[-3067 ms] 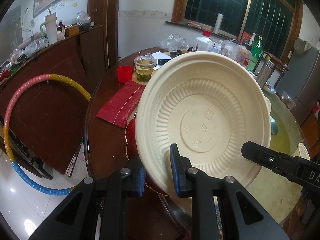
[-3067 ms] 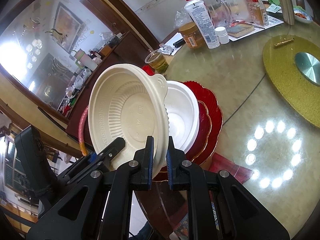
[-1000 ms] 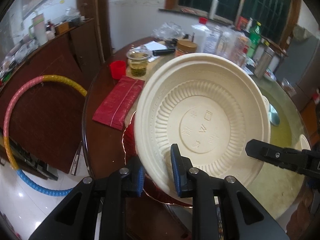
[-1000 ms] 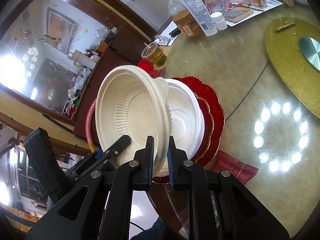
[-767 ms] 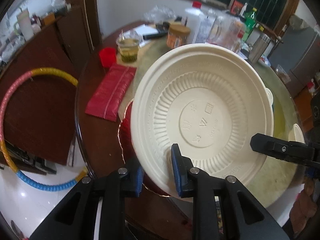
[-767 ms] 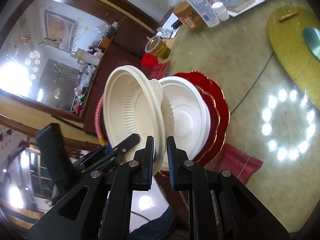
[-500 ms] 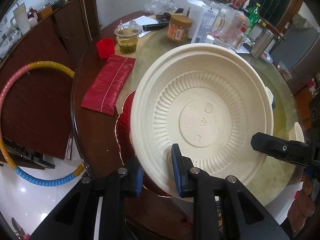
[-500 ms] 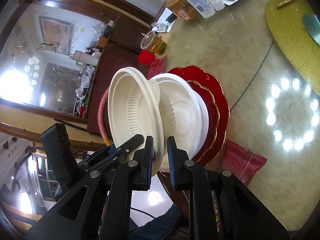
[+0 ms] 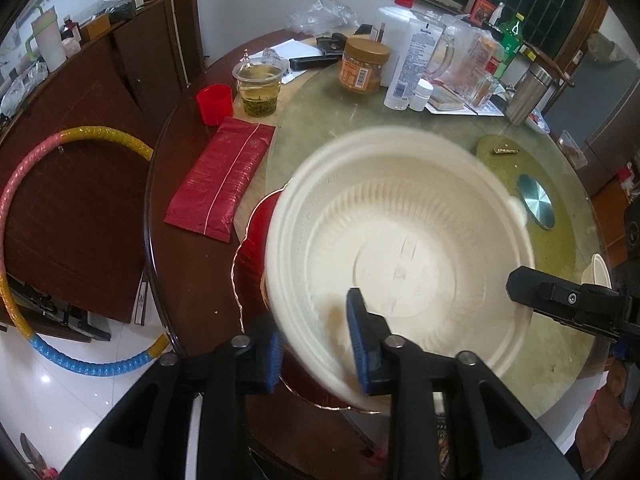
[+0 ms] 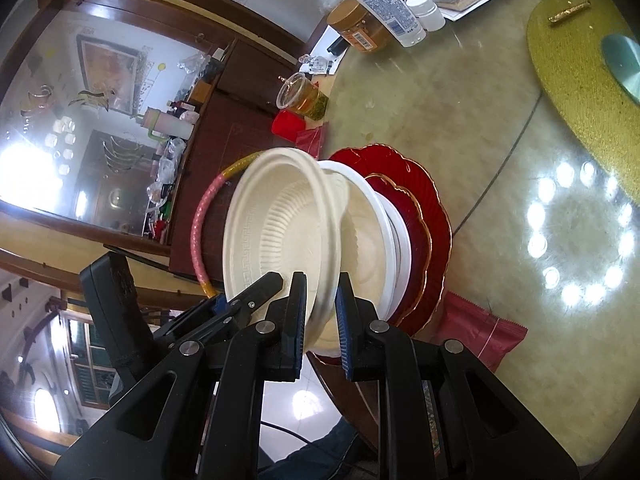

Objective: Organize plates and bowls
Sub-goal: 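Set the large beige bowl into the stack with left tool while right tool sets its bowl, both opening, then move both open tools to the remaining beige bowls beside the lazy susan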

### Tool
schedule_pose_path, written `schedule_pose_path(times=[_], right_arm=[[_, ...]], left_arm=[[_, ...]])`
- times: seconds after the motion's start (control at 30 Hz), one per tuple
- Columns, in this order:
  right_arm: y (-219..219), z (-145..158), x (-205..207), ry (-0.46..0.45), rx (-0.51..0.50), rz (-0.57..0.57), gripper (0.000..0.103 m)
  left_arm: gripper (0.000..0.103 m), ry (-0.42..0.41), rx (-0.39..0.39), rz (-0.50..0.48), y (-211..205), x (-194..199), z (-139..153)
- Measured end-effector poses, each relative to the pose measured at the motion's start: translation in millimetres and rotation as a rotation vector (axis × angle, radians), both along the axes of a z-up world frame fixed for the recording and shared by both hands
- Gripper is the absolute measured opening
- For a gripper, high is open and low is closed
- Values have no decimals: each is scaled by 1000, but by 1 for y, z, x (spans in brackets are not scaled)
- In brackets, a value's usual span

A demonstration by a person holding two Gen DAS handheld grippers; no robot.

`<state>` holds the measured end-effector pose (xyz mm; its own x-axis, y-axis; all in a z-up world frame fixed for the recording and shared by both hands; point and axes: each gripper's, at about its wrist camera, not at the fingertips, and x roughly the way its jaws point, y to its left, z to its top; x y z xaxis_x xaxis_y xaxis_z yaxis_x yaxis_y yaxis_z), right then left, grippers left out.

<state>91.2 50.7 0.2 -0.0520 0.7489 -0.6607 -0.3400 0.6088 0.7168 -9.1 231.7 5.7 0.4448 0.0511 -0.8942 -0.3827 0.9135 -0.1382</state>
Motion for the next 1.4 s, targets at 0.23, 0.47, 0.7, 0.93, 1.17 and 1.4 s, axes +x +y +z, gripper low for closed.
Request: schedule_pose_path(times=[0.23,0.47,0.7,0.93,1.17,1.4], right_arm=[[-5,3,2,-20,-8,-21,21],[-1,8,1,-49,-10,-15,21],[-7,21,-4,-190,-31,-61,79],[-10,28,-8,-305,-92,-25,79],[-14,22,-11,-299,-67,-1,80],[-33,10,-8,-248,-26,-48,80]], left_arm=[[52,-36,22,32,3,0,2],[53,-70,35,32,1,-1,8],[76,-172,131,35,-19,-5,19],[81,-291,274,54,-44,-11,32],[82,-299,292,58,-53,-12,33],[82,-293,271,40,-70,-8,24]])
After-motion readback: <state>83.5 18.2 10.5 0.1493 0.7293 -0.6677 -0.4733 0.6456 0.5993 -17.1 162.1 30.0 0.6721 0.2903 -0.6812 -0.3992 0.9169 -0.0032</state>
